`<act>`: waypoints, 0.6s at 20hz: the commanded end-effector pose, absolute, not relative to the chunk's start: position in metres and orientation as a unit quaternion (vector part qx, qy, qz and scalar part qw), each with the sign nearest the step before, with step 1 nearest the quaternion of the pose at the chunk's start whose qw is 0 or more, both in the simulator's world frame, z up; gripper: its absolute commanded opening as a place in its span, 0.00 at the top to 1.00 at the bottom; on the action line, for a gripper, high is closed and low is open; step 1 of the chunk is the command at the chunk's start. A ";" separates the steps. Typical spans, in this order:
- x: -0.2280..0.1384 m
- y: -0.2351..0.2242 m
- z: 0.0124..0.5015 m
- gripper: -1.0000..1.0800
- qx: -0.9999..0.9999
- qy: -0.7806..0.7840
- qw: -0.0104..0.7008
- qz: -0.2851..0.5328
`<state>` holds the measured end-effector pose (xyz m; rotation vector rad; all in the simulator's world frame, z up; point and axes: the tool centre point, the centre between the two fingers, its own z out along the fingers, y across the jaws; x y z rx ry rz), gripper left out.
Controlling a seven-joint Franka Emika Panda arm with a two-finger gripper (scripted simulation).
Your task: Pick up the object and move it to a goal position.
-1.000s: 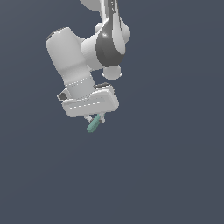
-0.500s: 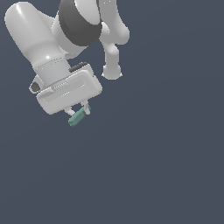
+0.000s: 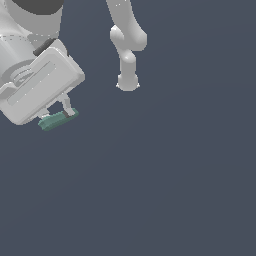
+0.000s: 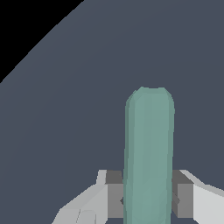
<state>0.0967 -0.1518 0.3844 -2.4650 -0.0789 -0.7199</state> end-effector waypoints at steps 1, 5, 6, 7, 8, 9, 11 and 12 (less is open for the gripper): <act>0.100 -0.164 0.400 1.00 -0.913 -0.046 0.294 -0.278; 0.105 -0.180 0.420 1.00 -0.903 -0.068 0.309 -0.290; 0.106 -0.184 0.424 1.00 -0.901 -0.073 0.312 -0.293; 0.107 -0.188 0.429 1.00 -0.898 -0.077 0.316 -0.296; 0.108 -0.192 0.433 1.00 -0.896 -0.082 0.319 -0.298; 0.109 -0.195 0.437 1.00 -0.894 -0.086 0.322 -0.300; 0.111 -0.201 0.444 1.00 -0.889 -0.094 0.327 -0.305; 0.112 -0.204 0.448 1.00 -0.887 -0.098 0.330 -0.307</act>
